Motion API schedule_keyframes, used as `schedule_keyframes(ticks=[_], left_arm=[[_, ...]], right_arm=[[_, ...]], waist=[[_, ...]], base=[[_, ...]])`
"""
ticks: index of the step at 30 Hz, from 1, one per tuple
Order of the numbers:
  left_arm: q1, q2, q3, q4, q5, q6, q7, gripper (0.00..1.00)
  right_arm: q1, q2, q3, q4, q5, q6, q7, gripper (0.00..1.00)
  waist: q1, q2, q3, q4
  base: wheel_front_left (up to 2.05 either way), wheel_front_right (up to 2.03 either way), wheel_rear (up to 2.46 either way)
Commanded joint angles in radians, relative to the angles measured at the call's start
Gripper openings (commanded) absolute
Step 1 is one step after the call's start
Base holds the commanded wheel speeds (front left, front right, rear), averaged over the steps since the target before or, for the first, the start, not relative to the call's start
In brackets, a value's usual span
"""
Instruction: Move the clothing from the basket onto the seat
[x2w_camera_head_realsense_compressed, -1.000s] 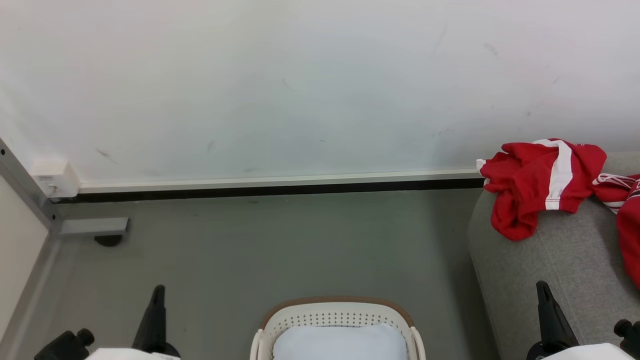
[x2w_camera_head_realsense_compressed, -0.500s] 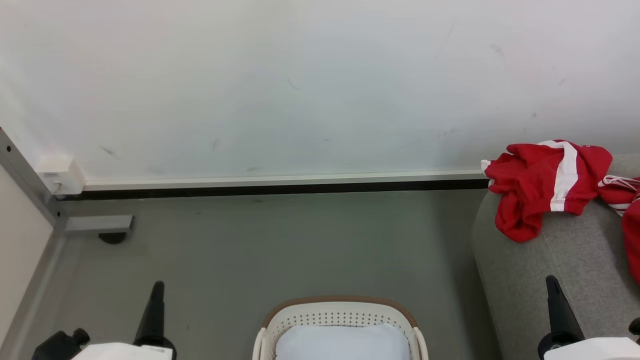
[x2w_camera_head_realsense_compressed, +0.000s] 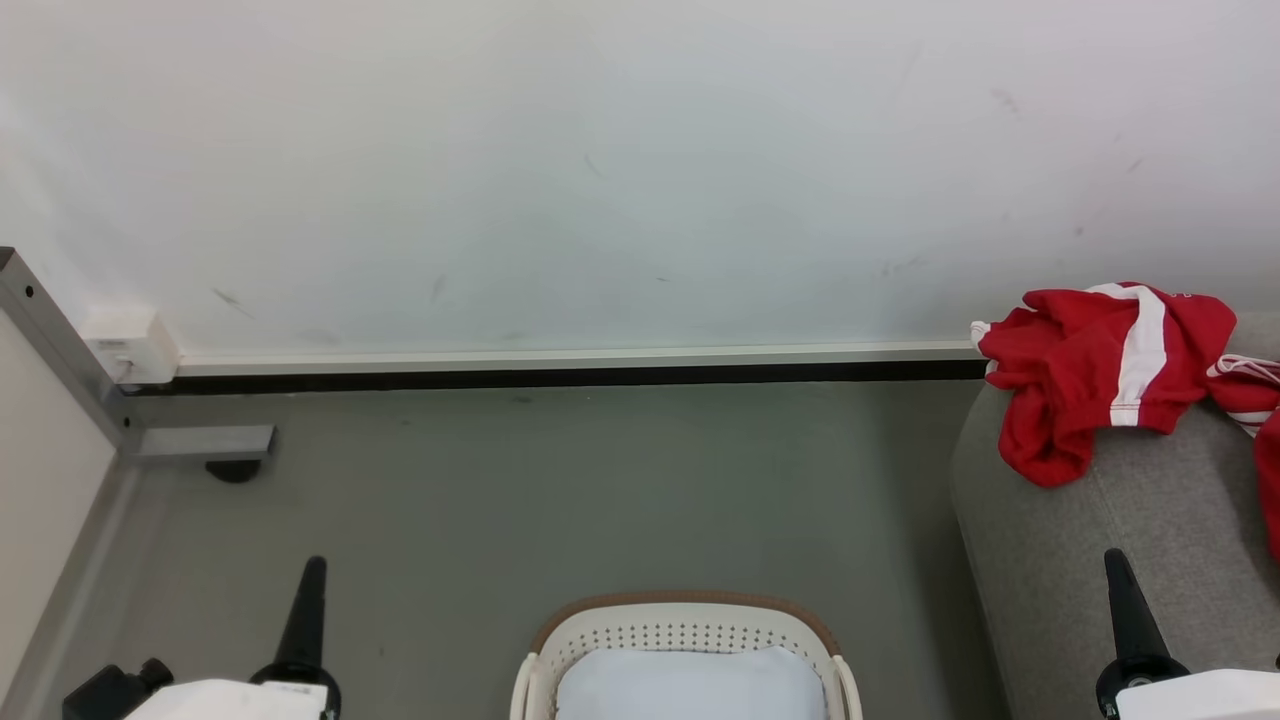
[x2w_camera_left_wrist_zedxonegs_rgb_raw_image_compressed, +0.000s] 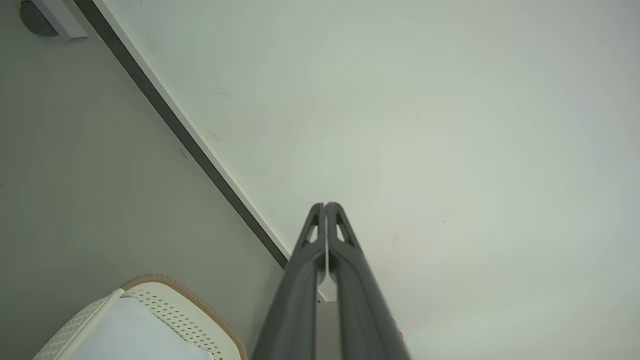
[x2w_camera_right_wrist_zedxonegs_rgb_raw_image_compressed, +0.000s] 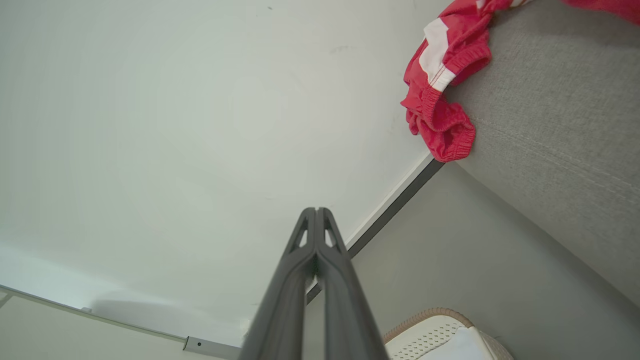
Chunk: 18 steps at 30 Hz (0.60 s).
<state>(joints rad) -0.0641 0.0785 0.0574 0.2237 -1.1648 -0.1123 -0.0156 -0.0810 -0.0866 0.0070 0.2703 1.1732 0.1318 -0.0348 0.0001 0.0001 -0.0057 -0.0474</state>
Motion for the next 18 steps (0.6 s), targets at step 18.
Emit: schedule_keyframes(ticks=[18], left_arm=[[-0.033,-0.009,0.026,-0.011,-0.172,0.007,0.049,0.0]], right_arm=[[-0.03,0.001,-0.033,-0.014,0.182,-0.001,0.044,0.0]], waist=[[-0.0001,-0.0001,0.001,0.014]], base=[[0.0,0.0,0.0]])
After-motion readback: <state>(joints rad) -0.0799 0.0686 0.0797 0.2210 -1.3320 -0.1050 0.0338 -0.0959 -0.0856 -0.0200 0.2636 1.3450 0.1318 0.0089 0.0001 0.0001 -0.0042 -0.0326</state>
